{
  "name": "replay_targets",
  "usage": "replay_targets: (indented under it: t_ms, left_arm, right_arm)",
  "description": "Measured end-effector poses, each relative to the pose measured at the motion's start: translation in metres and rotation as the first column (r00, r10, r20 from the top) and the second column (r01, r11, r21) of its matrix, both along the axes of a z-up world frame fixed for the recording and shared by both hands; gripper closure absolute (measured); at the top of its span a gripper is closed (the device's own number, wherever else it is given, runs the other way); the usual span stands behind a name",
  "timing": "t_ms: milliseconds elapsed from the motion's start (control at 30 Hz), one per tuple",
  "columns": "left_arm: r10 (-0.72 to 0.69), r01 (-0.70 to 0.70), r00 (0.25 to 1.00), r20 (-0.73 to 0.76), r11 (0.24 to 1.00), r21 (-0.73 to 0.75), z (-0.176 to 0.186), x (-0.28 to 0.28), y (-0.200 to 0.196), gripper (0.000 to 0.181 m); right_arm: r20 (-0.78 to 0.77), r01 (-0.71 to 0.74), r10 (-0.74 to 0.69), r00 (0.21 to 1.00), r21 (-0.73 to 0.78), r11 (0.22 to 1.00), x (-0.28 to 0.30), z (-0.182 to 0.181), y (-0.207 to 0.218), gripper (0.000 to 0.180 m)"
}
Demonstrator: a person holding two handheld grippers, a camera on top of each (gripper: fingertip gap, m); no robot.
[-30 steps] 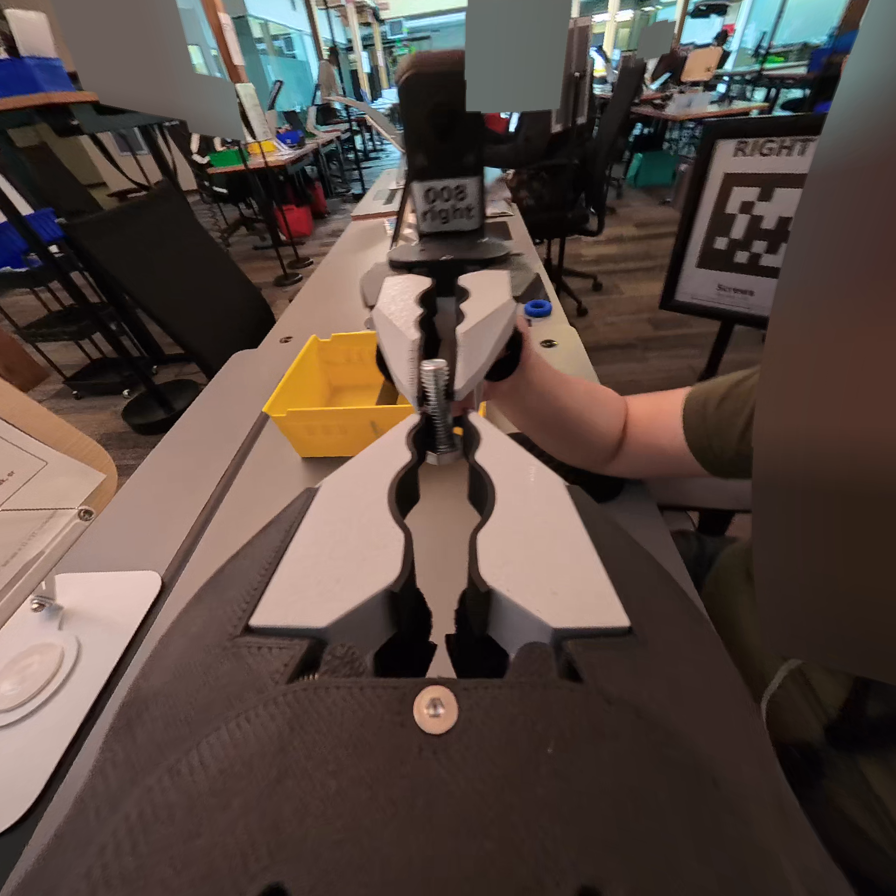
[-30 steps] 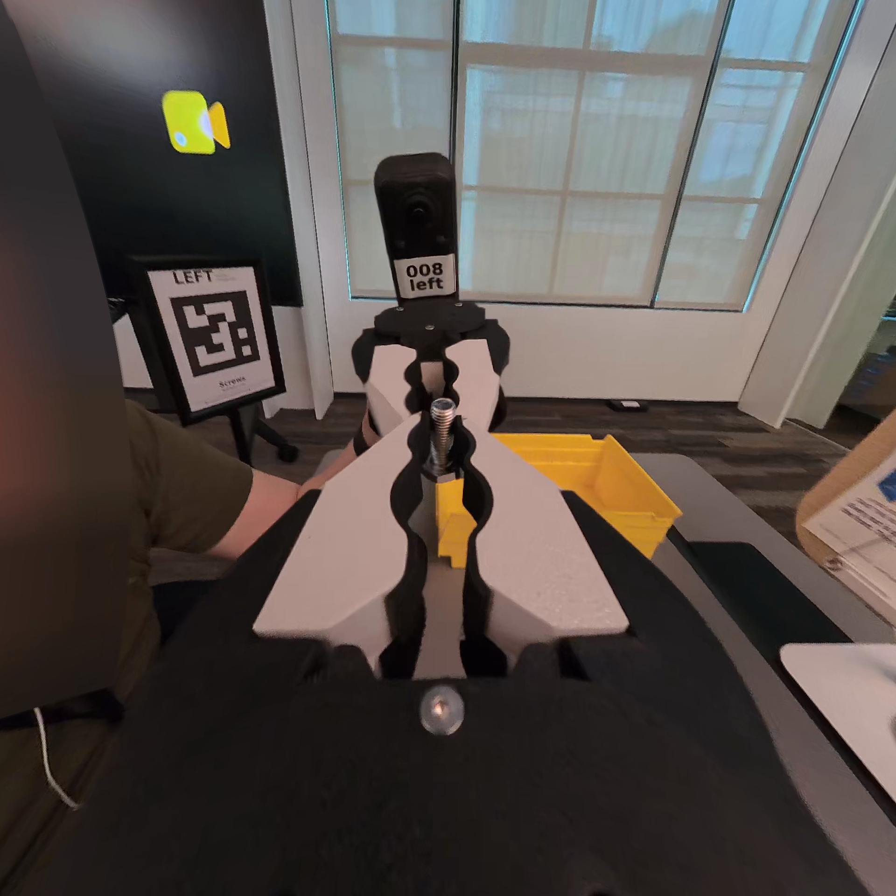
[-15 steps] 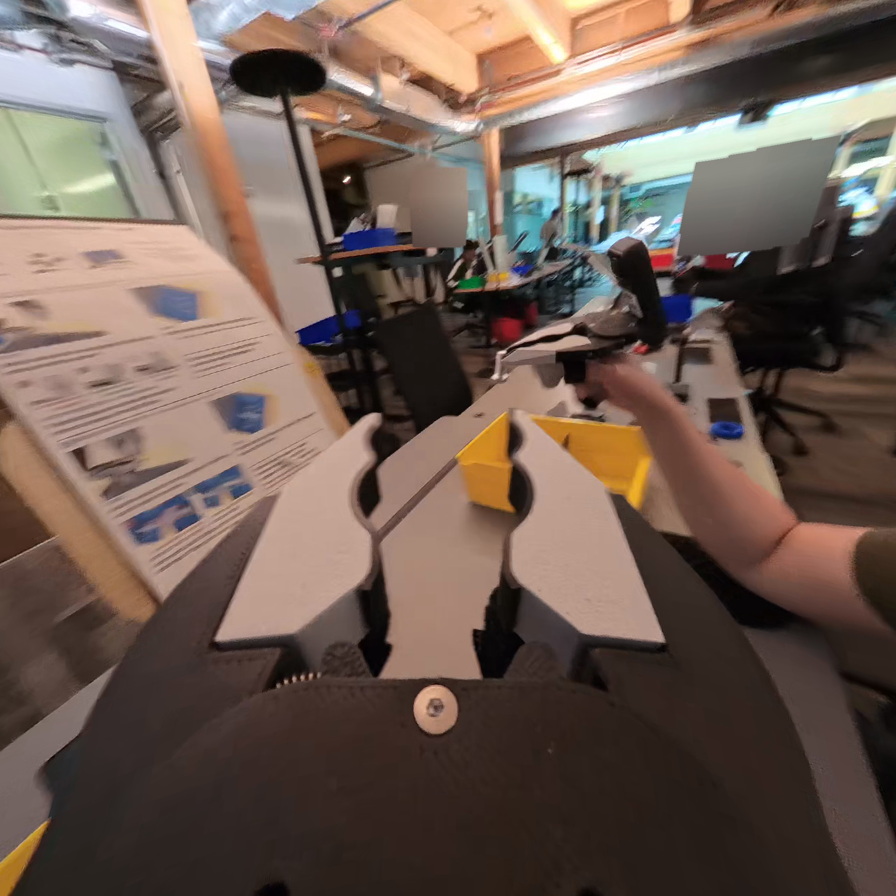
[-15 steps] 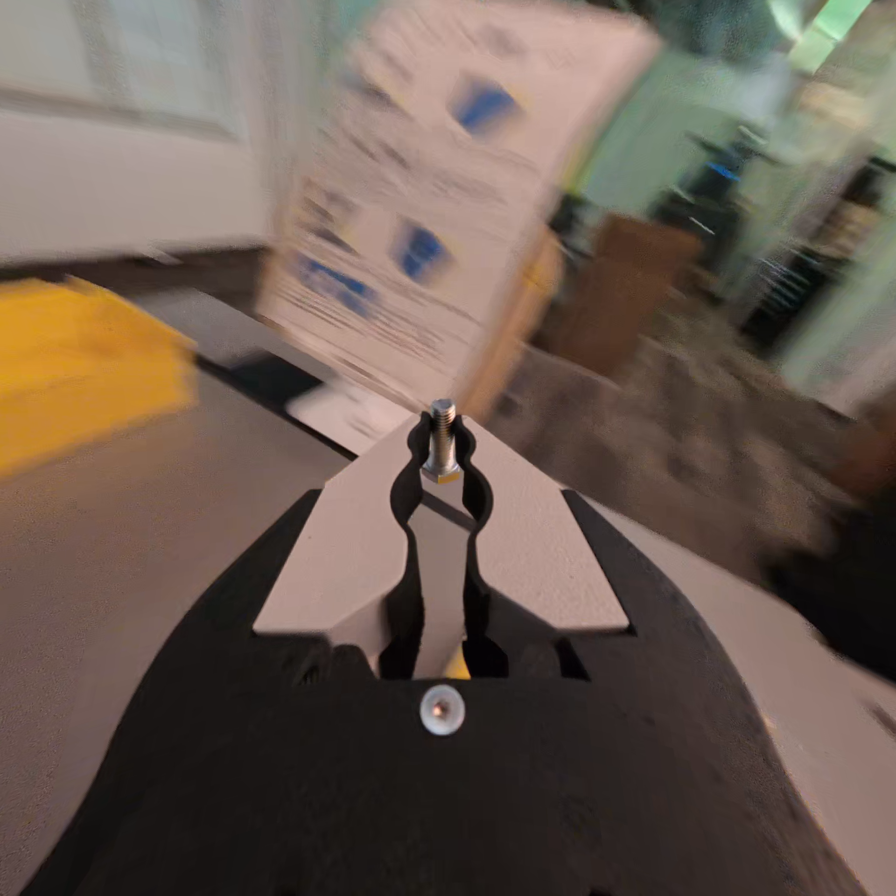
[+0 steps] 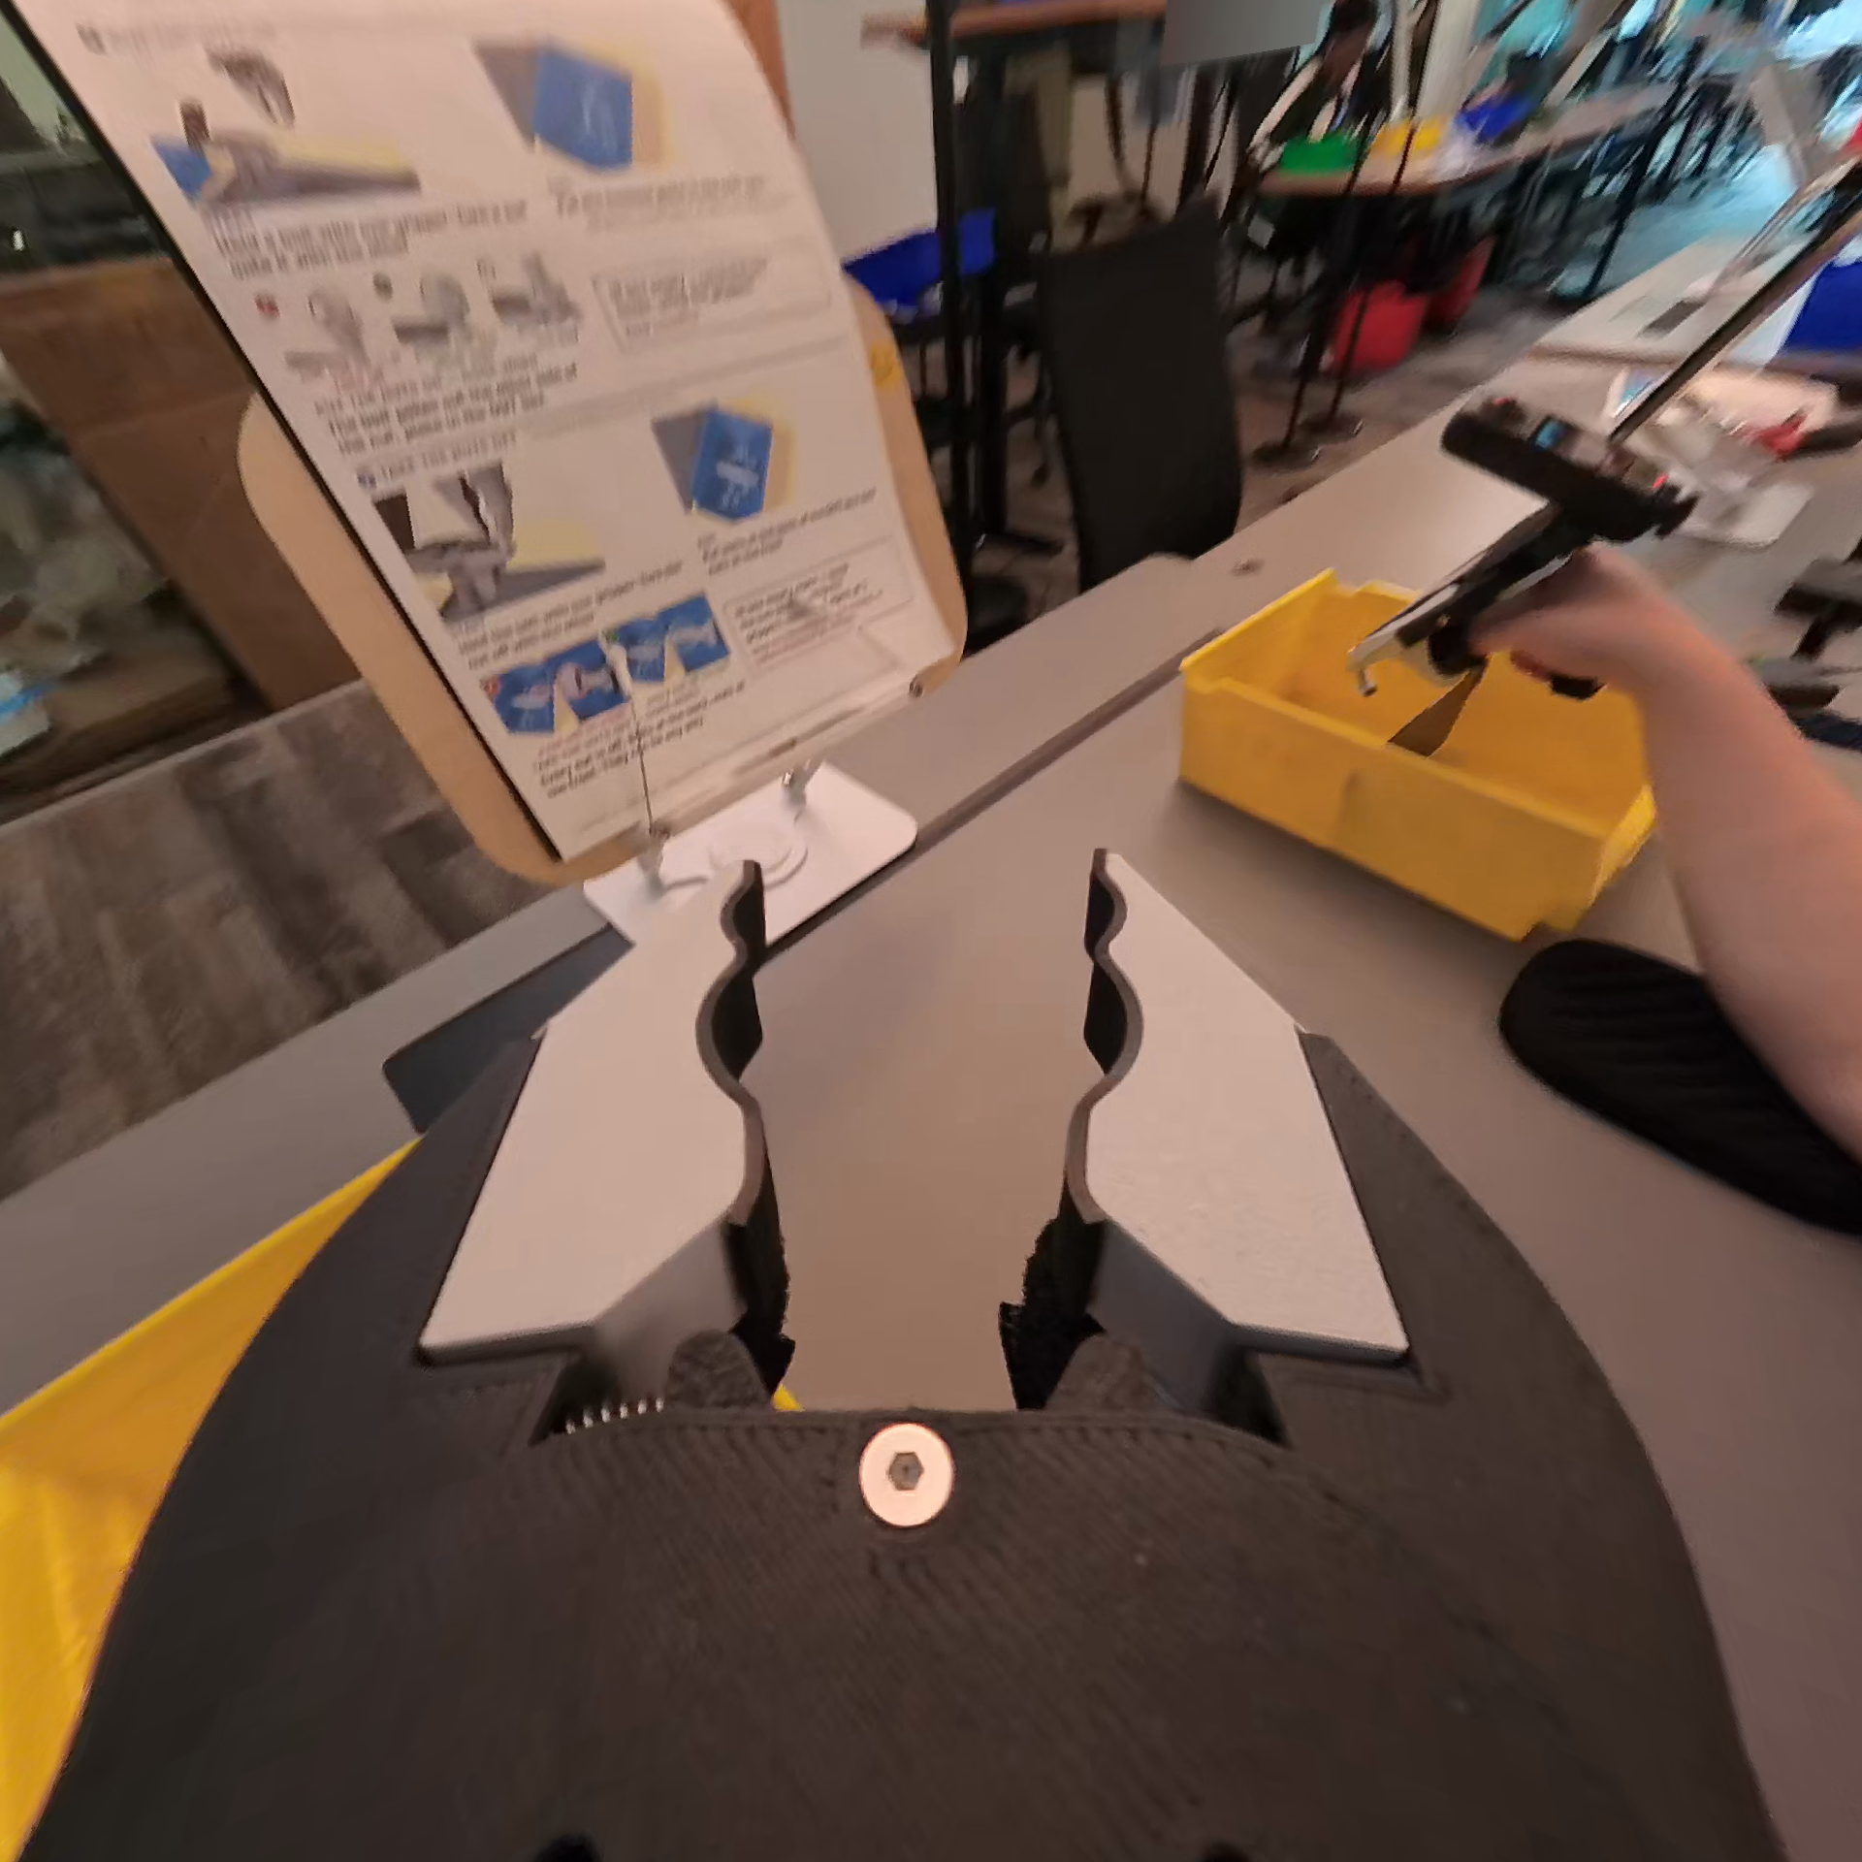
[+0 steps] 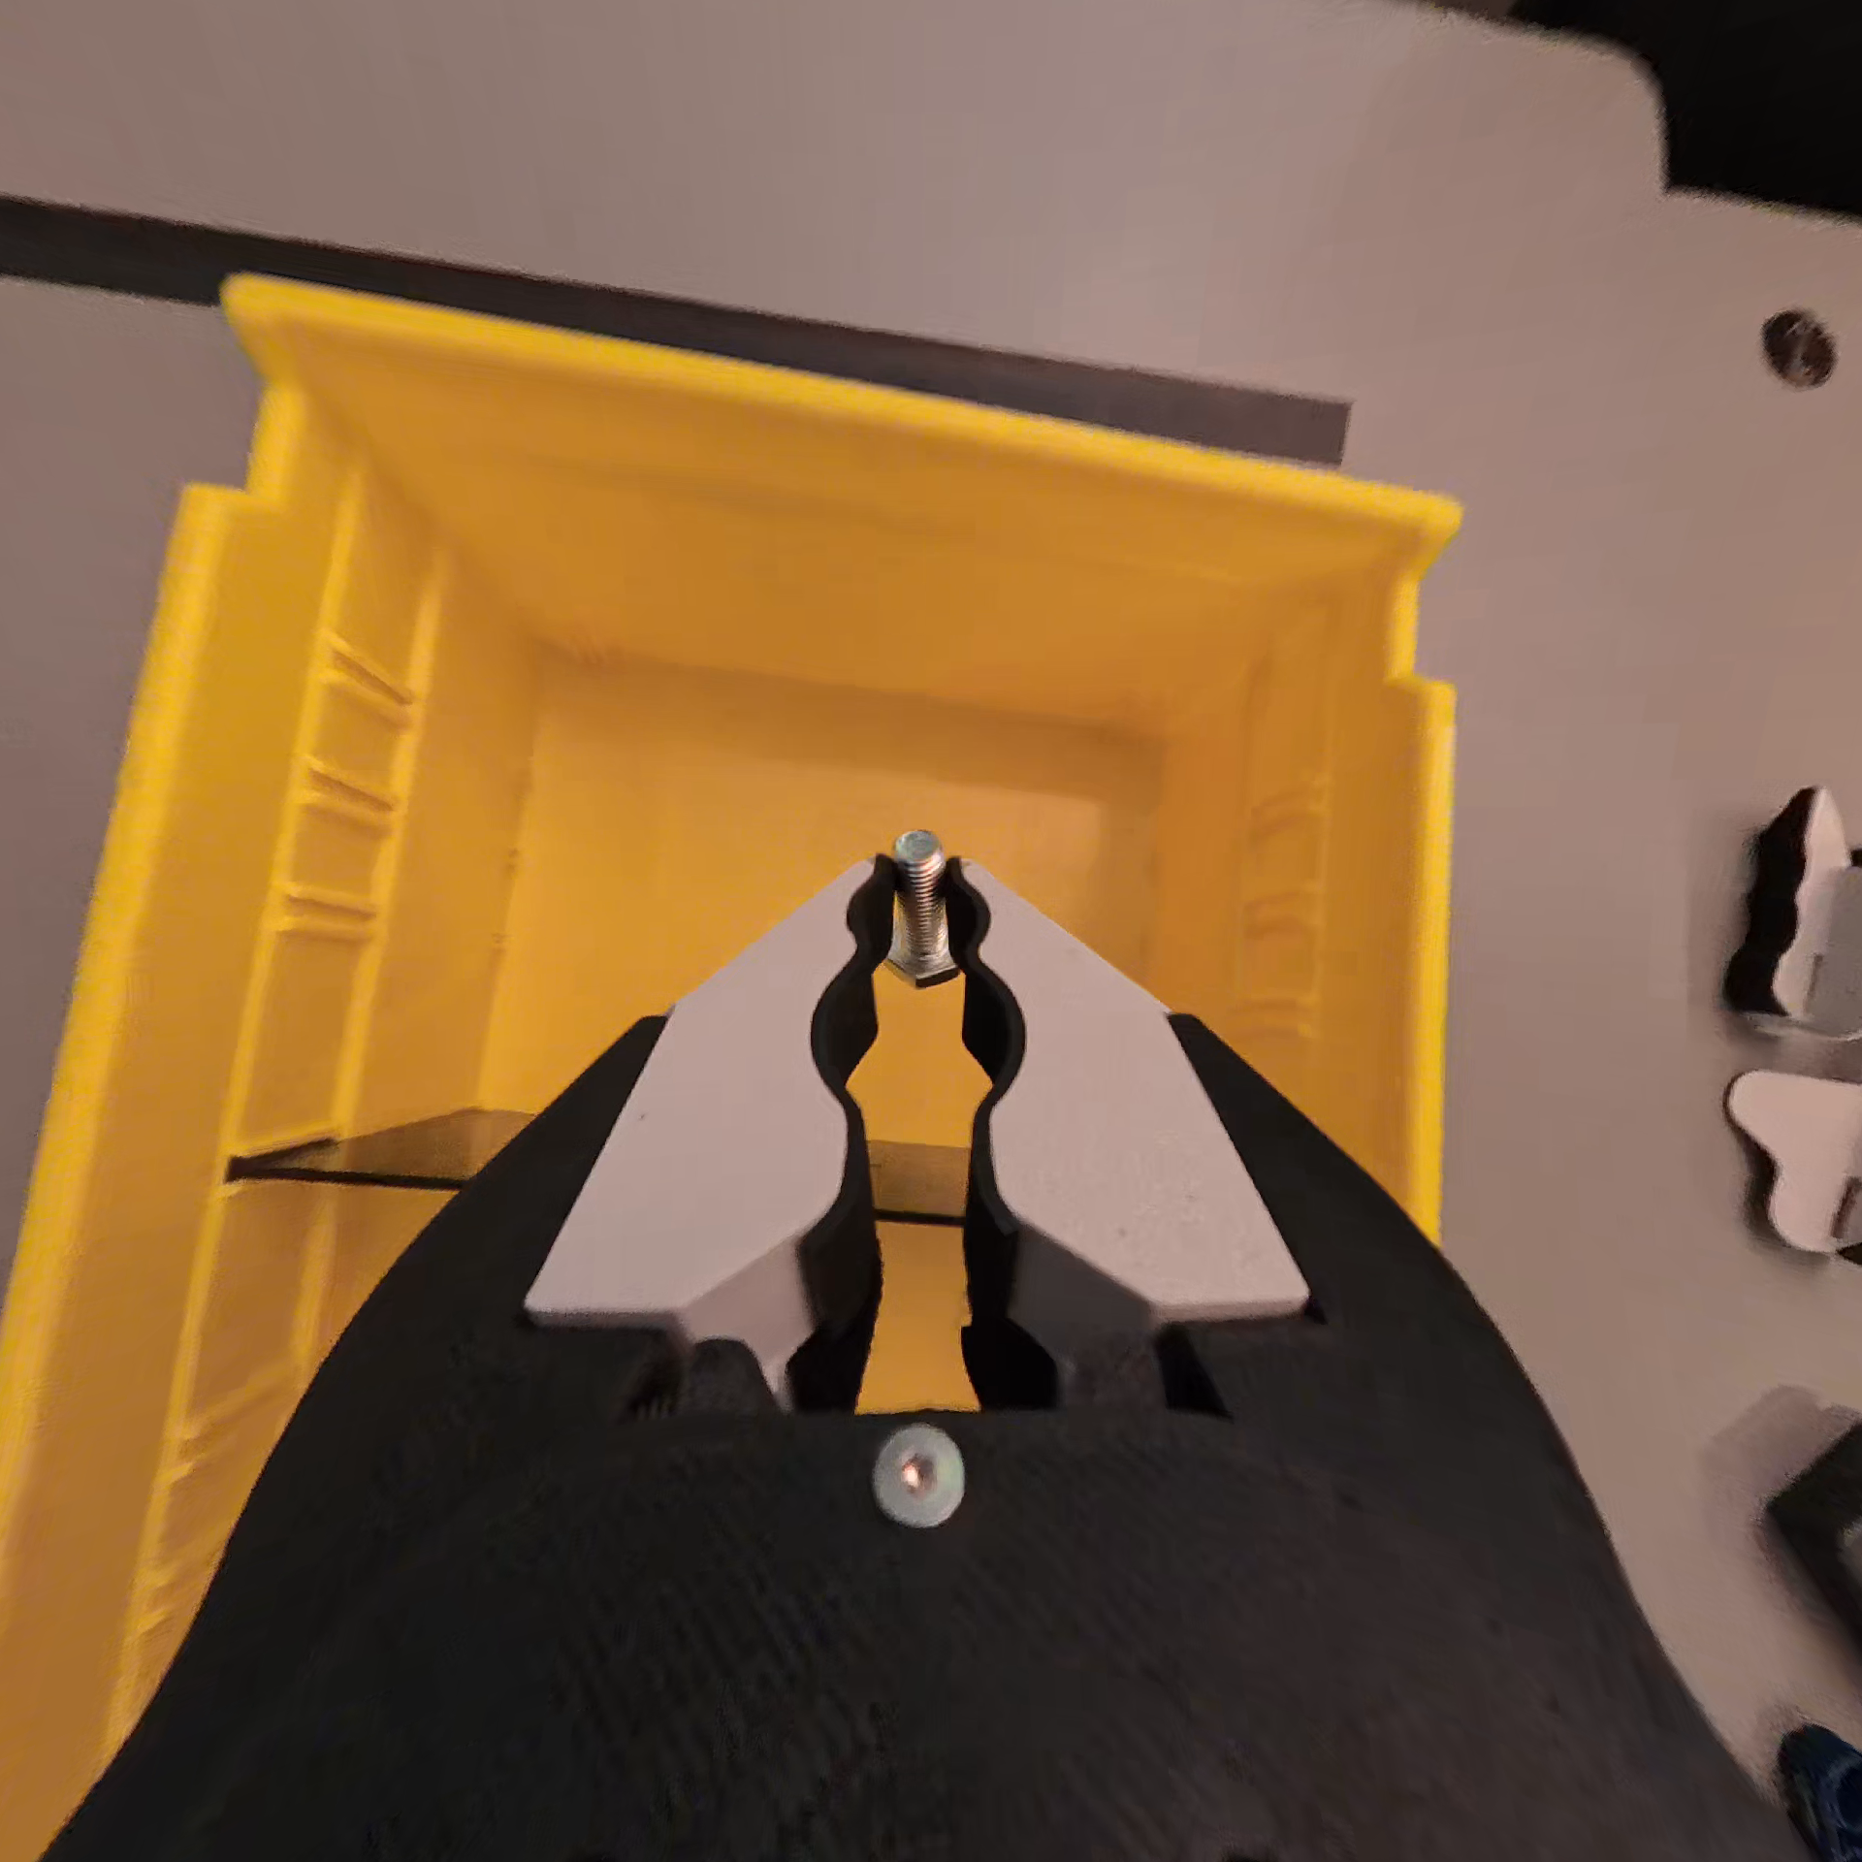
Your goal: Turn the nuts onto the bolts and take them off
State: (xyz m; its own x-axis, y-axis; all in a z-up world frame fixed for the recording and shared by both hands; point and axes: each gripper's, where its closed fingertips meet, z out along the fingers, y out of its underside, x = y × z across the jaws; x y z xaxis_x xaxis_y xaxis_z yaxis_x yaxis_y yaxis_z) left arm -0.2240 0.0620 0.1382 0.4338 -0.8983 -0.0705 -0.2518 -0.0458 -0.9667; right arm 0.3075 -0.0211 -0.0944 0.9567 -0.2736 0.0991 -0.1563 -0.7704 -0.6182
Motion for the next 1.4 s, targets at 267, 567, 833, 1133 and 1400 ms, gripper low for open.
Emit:
replay_targets:
  t_ms: [267,567,833,1133,1400]
  left_arm:
    - [0.178,-0.186,0.977,-0.113,0.981,-0.059,-0.024,-0.03,0.033,0.118]
    - [0.375,-0.644,0.721,-0.583,0.675,-0.362,-0.158,-0.173,0.101,0.128]
    - [0.162,-0.697,0.674,-0.721,0.463,-0.548,-0.256,-0.184,0.115,0.145]
    - [0.038,-0.709,0.659,-0.751,0.366,-0.603,-0.285,-0.166,0.104,0.147]
    - [0.043,-0.744,0.632,-0.774,0.313,-0.59,-0.296,-0.16,0.11,0.16]
  right_arm:
    - [-0.022,-0.009,0.011,1.0,0.091,0.996,-0.002,0.015,0.01,0.162]
    - [0.089,-0.098,0.074,0.993,0.306,0.947,-0.029,0.092,0.016,0.162]
    - [0.122,-0.128,0.099,0.988,0.265,0.956,-0.037,0.089,0.017,0.16]
    - [0.164,-0.162,0.125,0.978,0.234,0.959,-0.04,0.087,0.02,0.16]
    - [0.17,-0.153,0.119,0.978,0.2,0.968,-0.037,0.081,0.019,0.16]
